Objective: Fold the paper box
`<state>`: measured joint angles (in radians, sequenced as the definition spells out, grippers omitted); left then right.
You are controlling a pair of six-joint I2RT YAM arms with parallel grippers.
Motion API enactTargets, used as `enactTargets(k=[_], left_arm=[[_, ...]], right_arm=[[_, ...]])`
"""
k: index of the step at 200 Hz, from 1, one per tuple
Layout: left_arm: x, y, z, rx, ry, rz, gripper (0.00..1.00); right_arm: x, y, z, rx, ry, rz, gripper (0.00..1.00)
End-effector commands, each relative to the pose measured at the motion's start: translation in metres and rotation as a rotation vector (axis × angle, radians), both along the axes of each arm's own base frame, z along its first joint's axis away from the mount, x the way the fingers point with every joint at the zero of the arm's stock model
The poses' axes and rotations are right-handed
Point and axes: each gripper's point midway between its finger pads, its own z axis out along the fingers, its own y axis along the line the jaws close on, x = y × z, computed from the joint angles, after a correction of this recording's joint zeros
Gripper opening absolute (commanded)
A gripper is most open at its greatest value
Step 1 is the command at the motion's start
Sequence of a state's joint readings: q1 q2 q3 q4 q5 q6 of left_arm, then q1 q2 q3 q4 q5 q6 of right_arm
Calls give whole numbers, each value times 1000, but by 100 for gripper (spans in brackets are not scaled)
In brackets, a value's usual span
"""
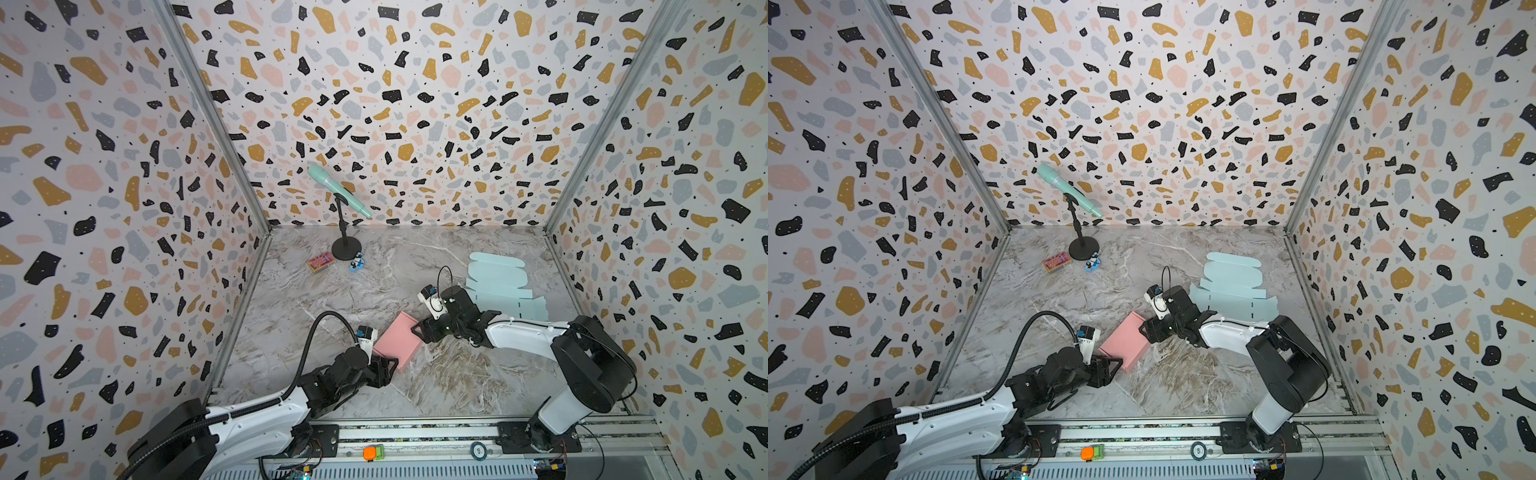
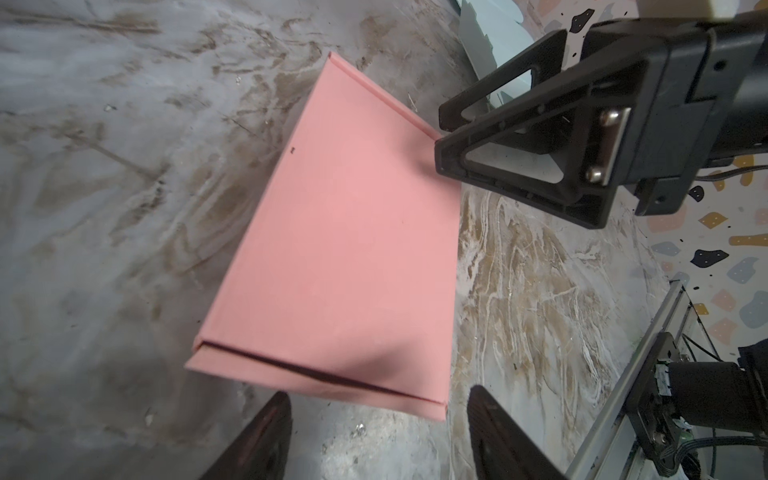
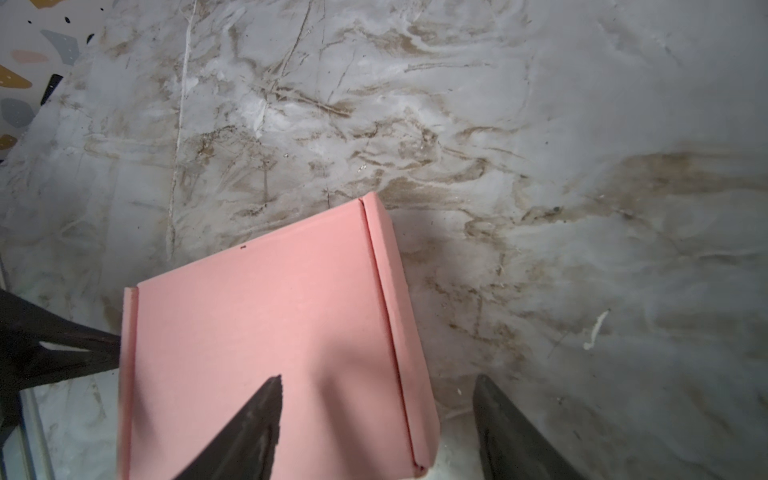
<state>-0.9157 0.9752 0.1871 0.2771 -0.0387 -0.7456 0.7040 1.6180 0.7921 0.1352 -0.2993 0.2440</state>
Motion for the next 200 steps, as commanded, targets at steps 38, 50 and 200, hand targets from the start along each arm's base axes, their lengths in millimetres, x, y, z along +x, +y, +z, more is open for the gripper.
enactTargets(k=[38,50,200], left_arm=[[8,-10,10,-50,-40,8,67],[9,-10,10,-47,-41,13,67],[40,-24,22,-21,-103,54,62]], right_arm=[[-3,7,5,35,4,26,71],[-4,6,4,35,7,28,71],[-12,0,2,46,7,26,58]])
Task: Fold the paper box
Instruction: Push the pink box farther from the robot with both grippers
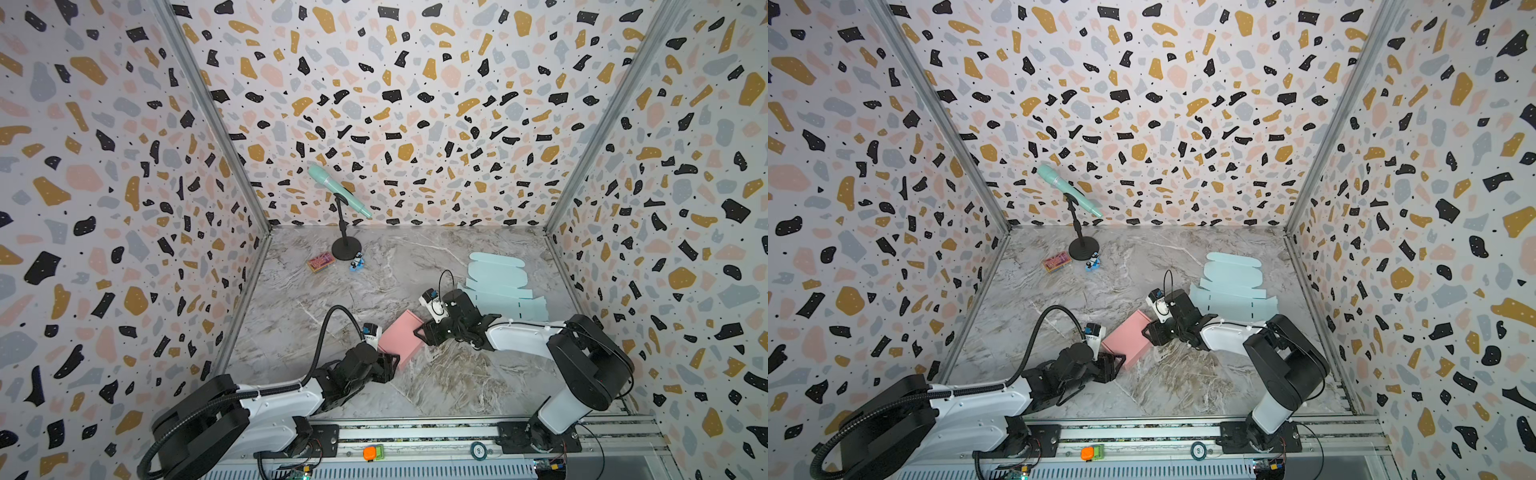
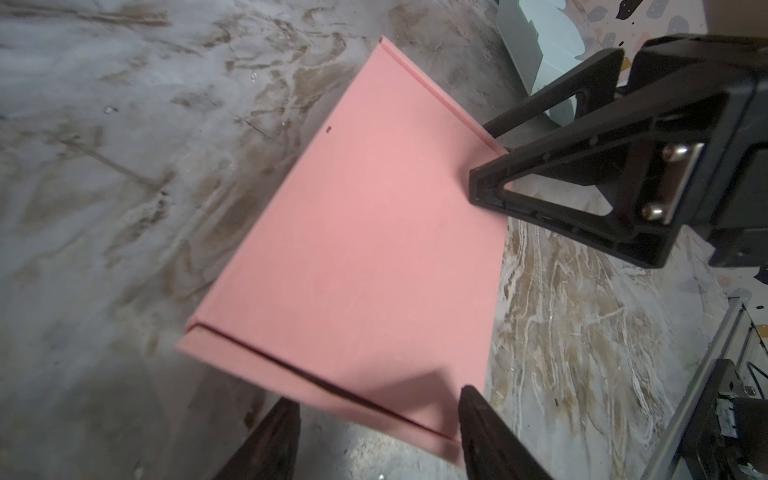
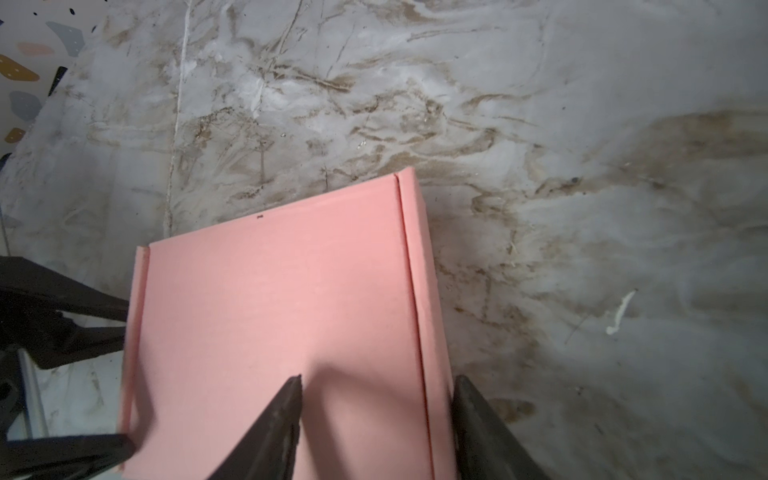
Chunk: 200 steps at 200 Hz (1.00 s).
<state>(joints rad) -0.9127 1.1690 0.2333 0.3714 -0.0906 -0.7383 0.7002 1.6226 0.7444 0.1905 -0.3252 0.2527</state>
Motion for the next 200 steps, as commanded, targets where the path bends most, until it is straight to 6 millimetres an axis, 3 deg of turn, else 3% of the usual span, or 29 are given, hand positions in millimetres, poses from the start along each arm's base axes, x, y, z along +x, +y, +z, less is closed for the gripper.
enactTargets(k=[1,133,200], left_arm=[[23,-18,37,-81,-109,10,62],[80,-29,45,-47,-128,-10,58],[115,-36,37,-54,-110,-24,57]], right_arm=[[-5,3,11,27,-8,17,58],[4,4,18,23,-33,-2,57],[29,13,27,66,-44,-27,57]])
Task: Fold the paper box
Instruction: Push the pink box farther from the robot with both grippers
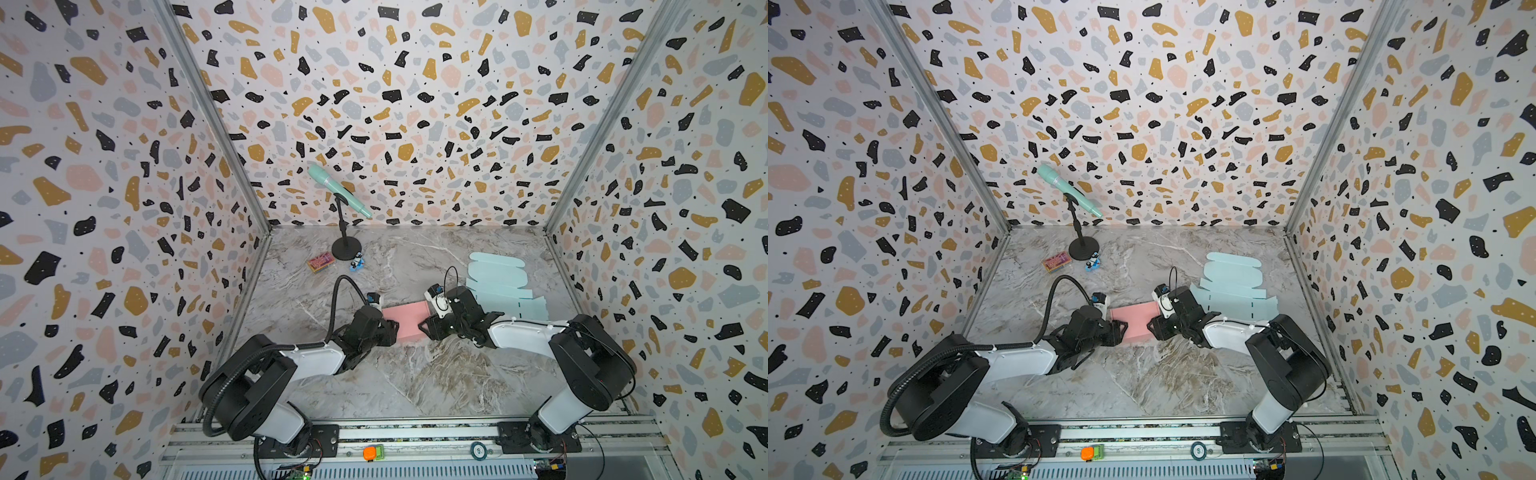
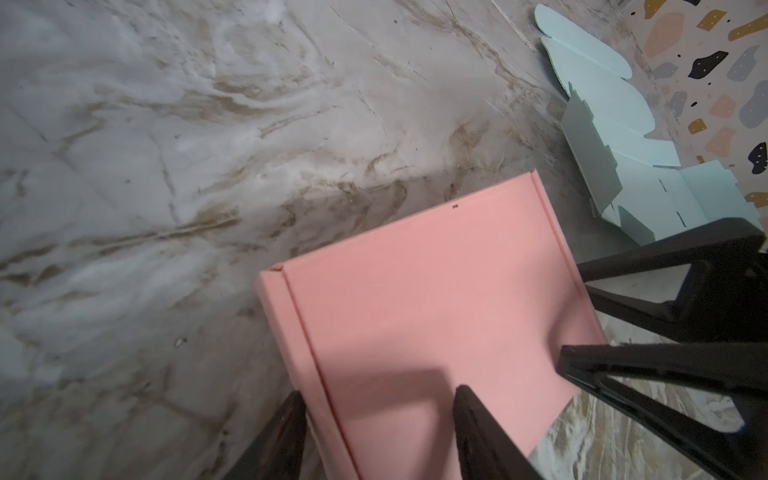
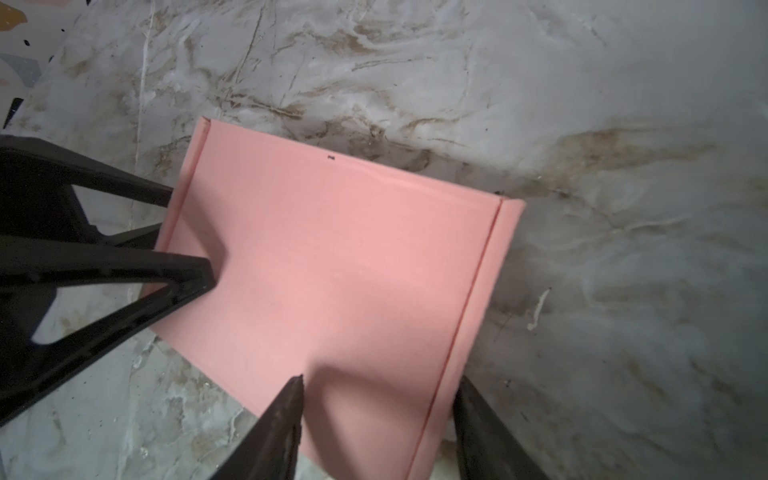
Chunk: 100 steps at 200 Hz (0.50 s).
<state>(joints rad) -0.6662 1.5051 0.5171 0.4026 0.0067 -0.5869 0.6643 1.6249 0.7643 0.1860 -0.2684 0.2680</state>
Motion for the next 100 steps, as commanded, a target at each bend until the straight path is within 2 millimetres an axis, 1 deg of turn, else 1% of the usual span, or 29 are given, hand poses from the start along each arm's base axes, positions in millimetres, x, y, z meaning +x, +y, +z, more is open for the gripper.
enactTargets(k=[1,18,61,100], left_arm=[[16,-33,31,-110,-89,-106,57],[25,-34,28,-116,-77,-110,56],[51,-36,32,-113,-90,-109,56],[75,-36,25,-101,-80,-107,55]], right_arm=[[7,26,24,83,-20,61,57],[15,30,23,92,-18,57,57],[37,36,22,101,-16,42,58],[57,36,23,106,-20,30,57]])
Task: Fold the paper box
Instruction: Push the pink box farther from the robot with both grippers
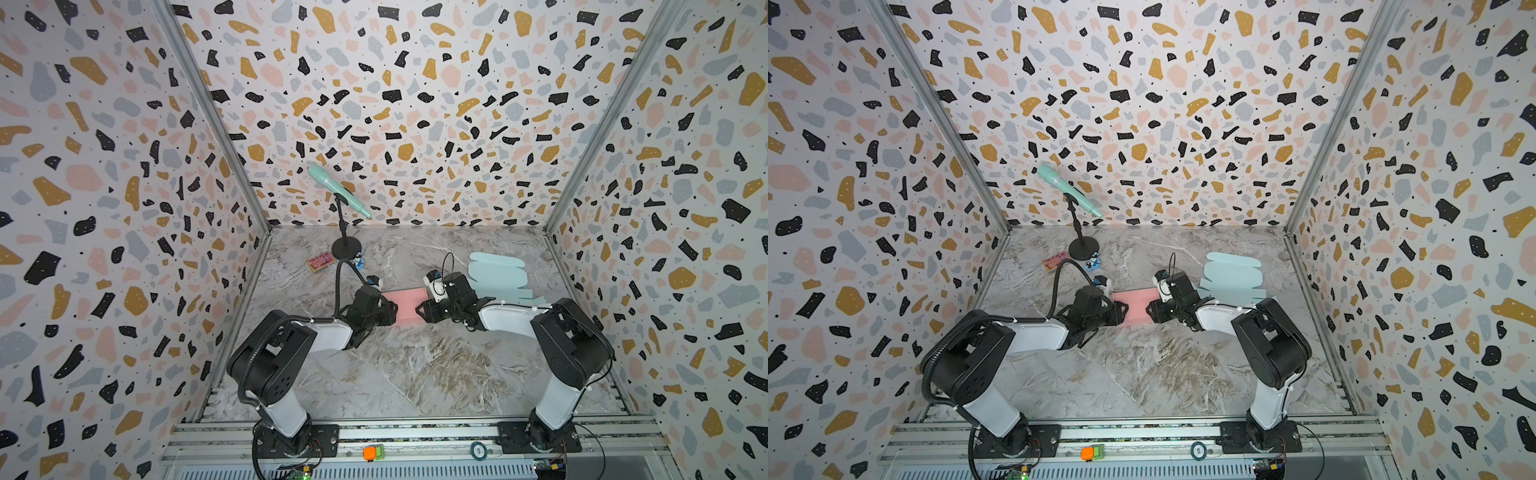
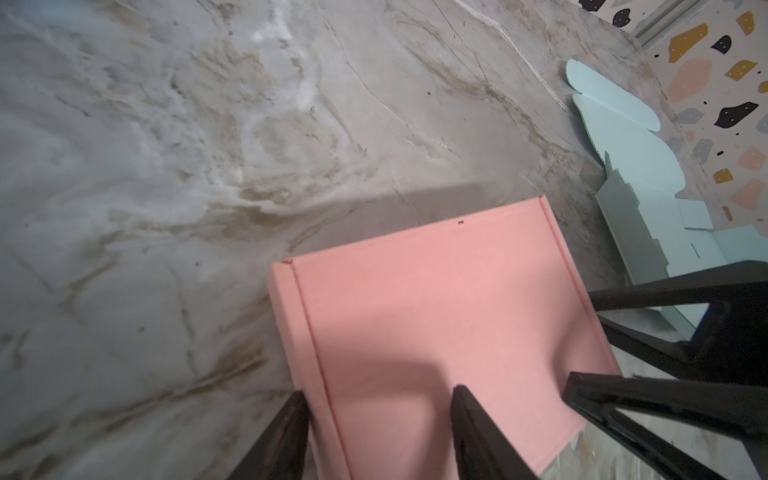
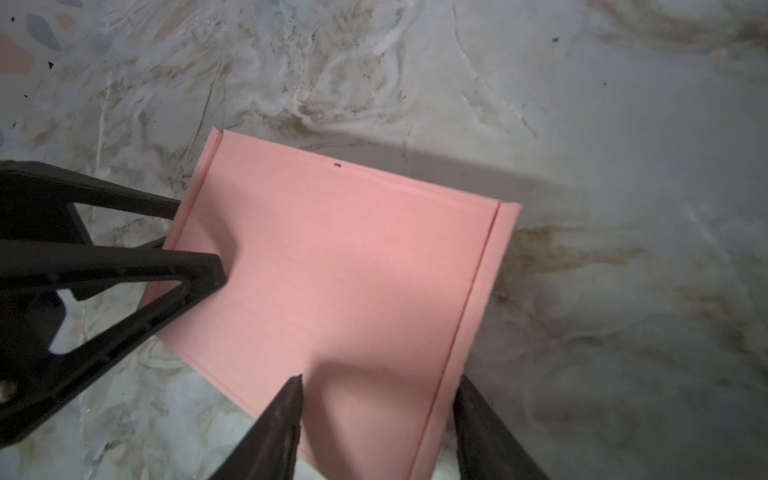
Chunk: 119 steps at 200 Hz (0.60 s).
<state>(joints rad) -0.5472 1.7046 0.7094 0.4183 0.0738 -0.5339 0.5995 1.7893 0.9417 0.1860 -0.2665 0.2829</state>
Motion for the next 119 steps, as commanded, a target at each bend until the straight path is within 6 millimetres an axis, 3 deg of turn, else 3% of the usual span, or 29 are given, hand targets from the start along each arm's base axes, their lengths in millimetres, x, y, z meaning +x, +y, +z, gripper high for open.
enactTargets(k=[1,119], left_arm=[[11,-36,27,-93,-74,-139,55],[64,-38,14,-103,-90,-92,55]], right_arm=[[0,30,23,92,-21,107,57],[48,31,15,54,-14,69,58]])
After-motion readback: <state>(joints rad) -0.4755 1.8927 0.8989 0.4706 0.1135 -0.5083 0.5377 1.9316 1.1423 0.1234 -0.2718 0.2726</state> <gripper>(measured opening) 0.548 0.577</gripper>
